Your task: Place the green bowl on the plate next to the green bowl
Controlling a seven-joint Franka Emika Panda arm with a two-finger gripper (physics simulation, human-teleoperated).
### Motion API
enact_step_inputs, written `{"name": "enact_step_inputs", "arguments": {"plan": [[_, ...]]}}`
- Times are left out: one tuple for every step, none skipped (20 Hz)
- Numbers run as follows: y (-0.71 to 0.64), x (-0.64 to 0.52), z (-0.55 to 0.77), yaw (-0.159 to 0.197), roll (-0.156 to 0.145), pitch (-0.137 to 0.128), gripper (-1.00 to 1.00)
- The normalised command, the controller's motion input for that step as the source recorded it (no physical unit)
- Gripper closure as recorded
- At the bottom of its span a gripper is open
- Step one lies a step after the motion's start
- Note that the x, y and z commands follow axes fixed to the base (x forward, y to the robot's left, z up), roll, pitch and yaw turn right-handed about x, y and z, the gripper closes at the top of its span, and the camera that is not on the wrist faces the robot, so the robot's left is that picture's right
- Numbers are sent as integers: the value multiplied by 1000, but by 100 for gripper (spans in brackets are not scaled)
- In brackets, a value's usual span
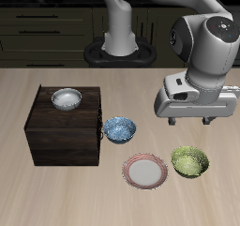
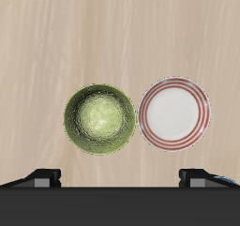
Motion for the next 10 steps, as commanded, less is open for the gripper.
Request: {"name": "enact_step_inputs", "arguments": {"plan": [[-56, 61, -334, -23, -35, 66, -100], [13, 18, -315, 19, 18, 28, -100], [0, 0, 0, 0, 0, 0, -100], [0, 0, 0, 0, 0, 0, -100], [-108, 118, -784, -9, -14, 73, -100], [27, -5, -233, -44, 17, 41, -100], [15, 45, -170, 63, 0, -69, -100], [-16, 1, -267, -51, 11, 72, -100], [-5, -11, -212, -2, -16, 44, -100], [55, 12, -123, 22, 25, -43, -100]]}}
